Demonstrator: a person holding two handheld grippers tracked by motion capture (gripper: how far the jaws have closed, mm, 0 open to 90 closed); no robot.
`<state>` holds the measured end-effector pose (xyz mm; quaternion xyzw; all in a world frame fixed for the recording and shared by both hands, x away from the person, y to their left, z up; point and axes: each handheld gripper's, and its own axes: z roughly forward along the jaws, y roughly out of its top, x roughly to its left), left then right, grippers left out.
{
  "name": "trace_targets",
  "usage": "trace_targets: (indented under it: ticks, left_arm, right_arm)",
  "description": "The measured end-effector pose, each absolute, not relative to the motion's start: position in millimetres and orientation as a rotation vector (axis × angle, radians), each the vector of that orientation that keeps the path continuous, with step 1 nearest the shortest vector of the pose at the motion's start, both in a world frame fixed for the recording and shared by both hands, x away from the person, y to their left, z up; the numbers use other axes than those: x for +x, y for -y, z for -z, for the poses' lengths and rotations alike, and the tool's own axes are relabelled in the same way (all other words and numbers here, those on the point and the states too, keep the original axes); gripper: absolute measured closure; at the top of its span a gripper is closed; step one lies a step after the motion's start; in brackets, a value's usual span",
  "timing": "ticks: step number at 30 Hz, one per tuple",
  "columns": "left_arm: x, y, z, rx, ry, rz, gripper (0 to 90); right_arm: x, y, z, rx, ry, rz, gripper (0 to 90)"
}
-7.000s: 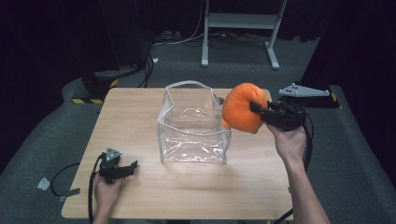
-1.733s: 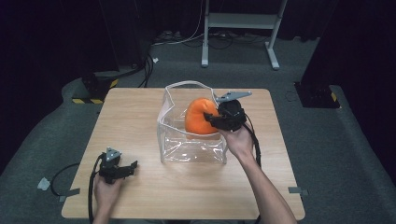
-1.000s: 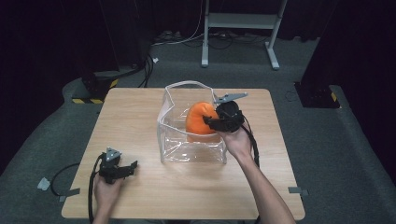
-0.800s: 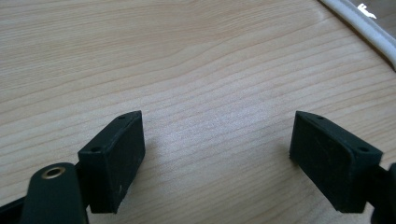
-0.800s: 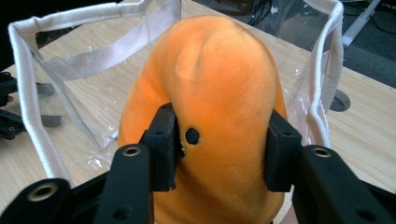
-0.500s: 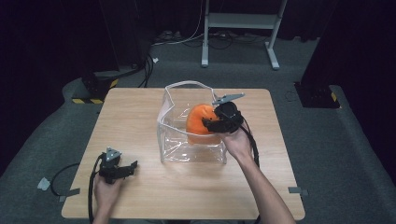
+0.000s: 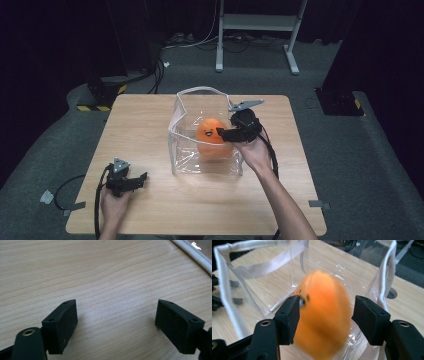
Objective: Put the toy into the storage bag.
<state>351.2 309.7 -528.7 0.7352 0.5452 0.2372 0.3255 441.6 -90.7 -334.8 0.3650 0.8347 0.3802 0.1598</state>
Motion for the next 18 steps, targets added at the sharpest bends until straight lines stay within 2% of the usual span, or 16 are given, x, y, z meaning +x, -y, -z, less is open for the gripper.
trace_targets:
  ticks: [18]
  left_arm:
    - [351,-310,529,1.927,-1.429,-0.622,18.2]
  right_arm:
    - [430,108,323,1.017,-2.304,-1.205,37.8]
